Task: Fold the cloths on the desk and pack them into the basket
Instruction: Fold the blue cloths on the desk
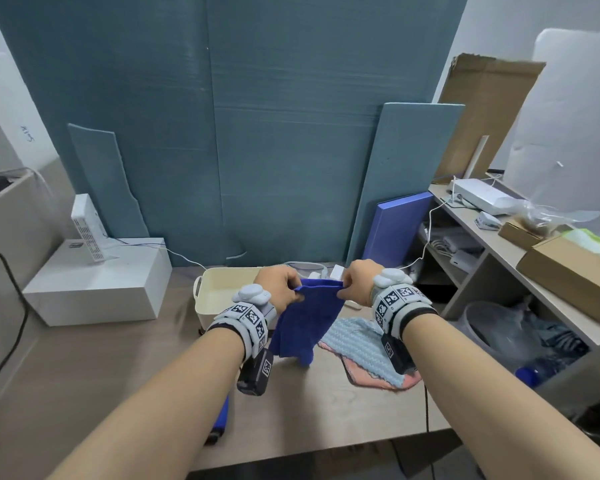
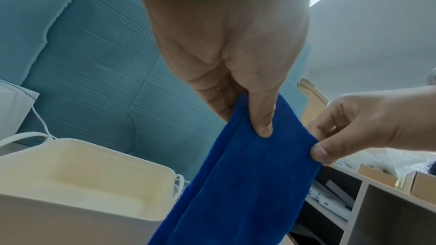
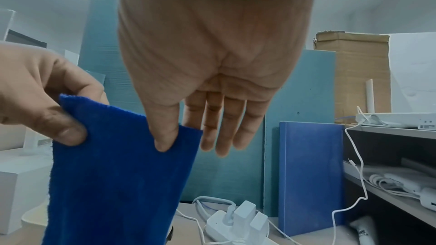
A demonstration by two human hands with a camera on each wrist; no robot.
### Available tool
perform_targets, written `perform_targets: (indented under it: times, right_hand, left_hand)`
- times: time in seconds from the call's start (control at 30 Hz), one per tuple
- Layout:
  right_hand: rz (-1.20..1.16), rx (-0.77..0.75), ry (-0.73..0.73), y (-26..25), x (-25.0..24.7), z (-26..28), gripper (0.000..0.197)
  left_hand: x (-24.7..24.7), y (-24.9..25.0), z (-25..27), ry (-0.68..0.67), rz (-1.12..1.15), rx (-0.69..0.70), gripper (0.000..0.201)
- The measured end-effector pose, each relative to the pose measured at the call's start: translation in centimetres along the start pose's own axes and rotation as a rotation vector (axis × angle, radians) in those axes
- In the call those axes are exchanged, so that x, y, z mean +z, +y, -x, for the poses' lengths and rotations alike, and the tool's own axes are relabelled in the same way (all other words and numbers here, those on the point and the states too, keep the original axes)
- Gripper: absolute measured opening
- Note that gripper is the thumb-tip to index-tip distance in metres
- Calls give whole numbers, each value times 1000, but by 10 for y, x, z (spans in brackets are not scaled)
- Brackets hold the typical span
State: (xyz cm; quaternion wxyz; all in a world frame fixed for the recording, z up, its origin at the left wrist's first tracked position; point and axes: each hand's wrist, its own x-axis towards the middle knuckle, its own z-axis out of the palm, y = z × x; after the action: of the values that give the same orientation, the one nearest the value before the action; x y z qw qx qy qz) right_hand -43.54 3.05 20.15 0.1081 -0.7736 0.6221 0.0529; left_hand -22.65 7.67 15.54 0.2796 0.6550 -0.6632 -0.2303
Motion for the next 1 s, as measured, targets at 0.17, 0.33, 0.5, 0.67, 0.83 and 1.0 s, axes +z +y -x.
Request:
perform_targets:
  times: [0.17,0.33,0.5,0.67,0.83,1.0]
  right_hand:
    - [-139,-161,20,-6,-3,1,38]
    - [-369,-284,57,-28,-1,7,43]
    - [-422,-287,64,-30,7,2,40]
    - [-425,-328,99,-36,7,-1,31]
    - [-480,-407,200,-35,-4,-4,48]
    - [-541,-468,196,-32,-25,-3,45]
  left_hand:
    - [2,8,-4,21,116,14,23]
    - [4,19,-3,-4,199,49,19]
    - [1,13,0,30,252,37,33]
    - [8,1,7,36,359,-3,40]
    - [19,-16,14,-14,318,-77,24]
    - [22,-27,21,-105,220,-123,17]
